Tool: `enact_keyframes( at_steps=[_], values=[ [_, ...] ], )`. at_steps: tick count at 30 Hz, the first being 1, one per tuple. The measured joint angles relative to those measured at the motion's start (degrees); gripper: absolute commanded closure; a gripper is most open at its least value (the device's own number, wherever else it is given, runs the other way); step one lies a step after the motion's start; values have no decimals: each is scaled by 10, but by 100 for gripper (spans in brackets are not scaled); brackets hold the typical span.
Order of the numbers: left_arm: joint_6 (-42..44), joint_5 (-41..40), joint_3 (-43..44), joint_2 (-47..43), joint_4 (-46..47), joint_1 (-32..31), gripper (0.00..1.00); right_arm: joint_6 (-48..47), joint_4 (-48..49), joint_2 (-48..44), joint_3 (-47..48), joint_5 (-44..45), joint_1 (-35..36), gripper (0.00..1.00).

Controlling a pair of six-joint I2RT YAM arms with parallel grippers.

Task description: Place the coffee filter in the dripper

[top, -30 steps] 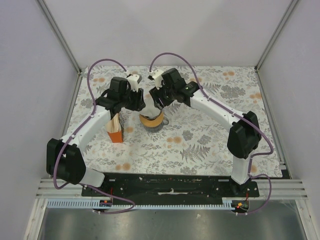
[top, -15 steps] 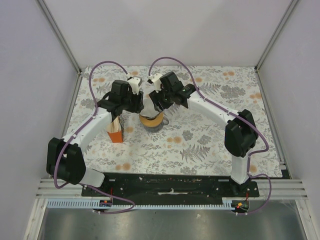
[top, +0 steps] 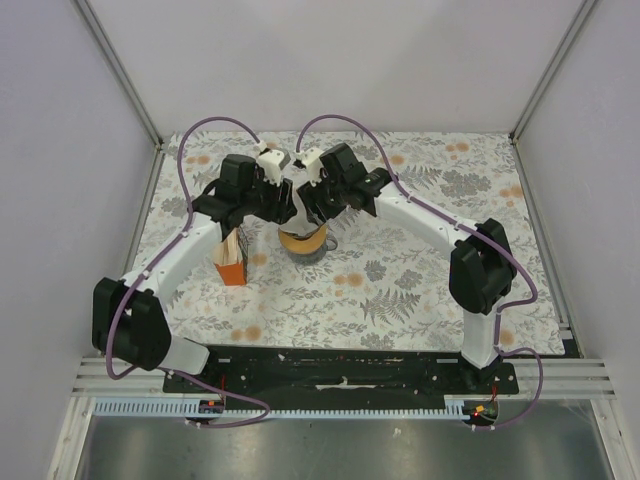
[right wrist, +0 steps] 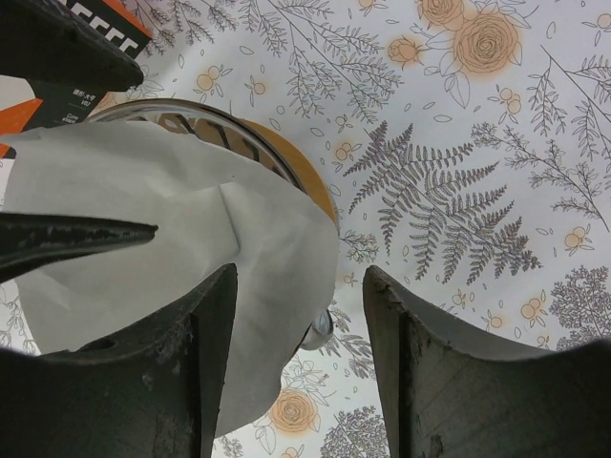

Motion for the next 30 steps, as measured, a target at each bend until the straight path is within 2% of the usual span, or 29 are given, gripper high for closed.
enact_keyframes(
  at_steps=[4,6,9,13,17,21,27,30],
  values=[
    [2,25,16,3,3,0,42,0,2,0,-2,-6,0,37],
    [5,29,24,12,5,0,45,0,2,0,-3,-10,0,38],
    [7,31,26,27,9,0,53,3,3,0,-4,-16,-2,38],
    [12,26,26,47,9,0,72,3,6,0,-7,-19,-3,38],
    [16,14,26,50,11,0,80,3,11,0,-13,-22,-3,39],
    [17,6,26,48,16,-3,78,3,15,0,-21,-24,-5,39],
    [26,3,18,42,17,-4,54,3,17,-2,-22,-28,-5,37],
    [31,4,17,39,17,-4,48,3,17,-7,-22,-30,-6,37]
  ],
)
